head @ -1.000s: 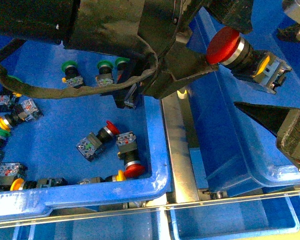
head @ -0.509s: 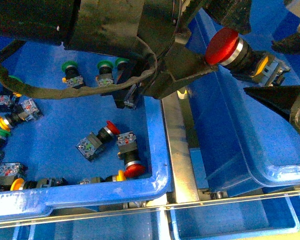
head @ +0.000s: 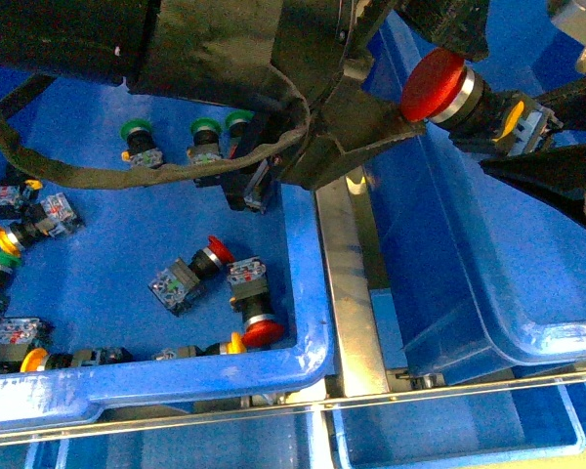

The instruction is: Pick red and yellow buttons and place in box

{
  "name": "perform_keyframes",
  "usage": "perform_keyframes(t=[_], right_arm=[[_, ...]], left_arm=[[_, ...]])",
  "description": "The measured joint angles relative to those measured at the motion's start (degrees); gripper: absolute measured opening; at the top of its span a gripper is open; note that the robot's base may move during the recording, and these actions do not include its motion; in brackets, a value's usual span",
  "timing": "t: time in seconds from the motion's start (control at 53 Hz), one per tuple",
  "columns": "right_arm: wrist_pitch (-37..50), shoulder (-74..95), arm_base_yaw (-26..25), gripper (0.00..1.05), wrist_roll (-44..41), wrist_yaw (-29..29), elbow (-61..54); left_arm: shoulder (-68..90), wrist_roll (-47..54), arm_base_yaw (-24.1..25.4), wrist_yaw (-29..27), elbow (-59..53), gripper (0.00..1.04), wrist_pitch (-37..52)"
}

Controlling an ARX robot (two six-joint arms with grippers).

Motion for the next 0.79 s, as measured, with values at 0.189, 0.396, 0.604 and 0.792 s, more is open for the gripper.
perform_keyframes(t=[0.189,0.396,0.604,0.792], right_arm=[[0.0,0.0,0.0,0.28,0.4,0.4,0.0],[-0.1,-0.3,-0.3,0.28,0.8,0.7,0.0],[-0.1,-0.6,-1.3,0.28,0.8,0.8,-0.6],[-0.5,-1.1,-2.2,0.27,0.8,0.8,-1.2]], left_arm=[[0.0,0.4,0.0,0.0,0.0,0.56,-0.2],[0.0,1.9,0.5,-1.6,0.0,0.9,-1.5],[-0.9,3.7,1.7,-3.0,0.0,0.97,-2.7],[-1.3,5.6,3.5,-3.0,0.0,0.97,-2.9]])
